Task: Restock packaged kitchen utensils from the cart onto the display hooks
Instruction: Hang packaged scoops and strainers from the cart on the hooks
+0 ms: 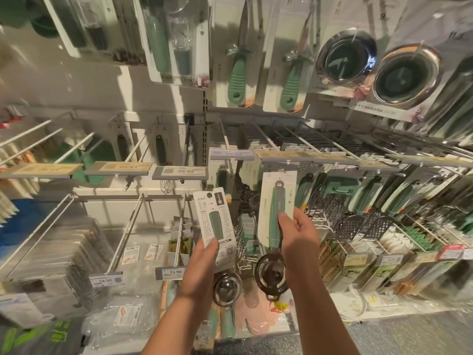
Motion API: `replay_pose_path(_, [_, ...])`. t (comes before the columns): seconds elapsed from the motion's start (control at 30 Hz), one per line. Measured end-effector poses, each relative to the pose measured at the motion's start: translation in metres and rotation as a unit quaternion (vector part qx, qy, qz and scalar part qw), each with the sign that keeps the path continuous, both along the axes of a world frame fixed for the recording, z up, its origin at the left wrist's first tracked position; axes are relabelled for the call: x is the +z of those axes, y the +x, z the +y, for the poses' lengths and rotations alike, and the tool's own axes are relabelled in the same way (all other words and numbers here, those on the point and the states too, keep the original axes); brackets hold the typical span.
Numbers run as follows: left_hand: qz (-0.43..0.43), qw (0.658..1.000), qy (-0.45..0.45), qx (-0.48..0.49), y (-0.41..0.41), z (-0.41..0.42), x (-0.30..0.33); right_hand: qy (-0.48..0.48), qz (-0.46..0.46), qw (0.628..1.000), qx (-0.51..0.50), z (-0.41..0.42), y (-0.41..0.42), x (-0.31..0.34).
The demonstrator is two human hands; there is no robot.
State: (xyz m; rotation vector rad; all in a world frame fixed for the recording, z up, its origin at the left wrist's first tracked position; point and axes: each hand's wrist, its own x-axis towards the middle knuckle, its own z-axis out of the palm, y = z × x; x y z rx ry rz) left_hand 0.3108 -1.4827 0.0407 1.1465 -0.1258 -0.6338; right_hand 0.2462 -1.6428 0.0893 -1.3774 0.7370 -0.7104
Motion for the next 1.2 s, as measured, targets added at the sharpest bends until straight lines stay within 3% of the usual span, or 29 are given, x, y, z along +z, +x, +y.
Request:
replay_pose_path(0.27, [0.07,0.997,-0.008,-0.011,0.003,0.0,0.008,0.01,0.051,0.998,0.025,-0.022,0.045,0.009])
replay_pose_path(0.43, [0.086,0.996,-0.01,-0.017,0.006,0.006,0.012,-0.023,0.082,0.995,0.054,0.01,0.037,-0.009])
replay_pose_path(0.63, [0.049,0.998,-0.001,-0.034,0.003,0.013,0.018,-0.119,0.091,0.968,0.199,0.053,0.014,-0.015])
replay_pose_path(0.7, [0.035,0.999,0.011,-0.036,0.003,0.015,0.017,-0.093,0.085,0.964,0.234,0.062,0.01,-0.015])
replay_pose_path(0.97, [0.023,0.996,0.021,-0.084,-0.002,0.022,0.031,-0.054,0.1,0.981,0.157,0.071,0.012,-0.034])
replay_pose_path(1.2, [0.003,0.998,0.021,-0.065,0.004,0.034,0.037,0.008,0.024,0.993,0.115,0.066,0.02,-0.022])
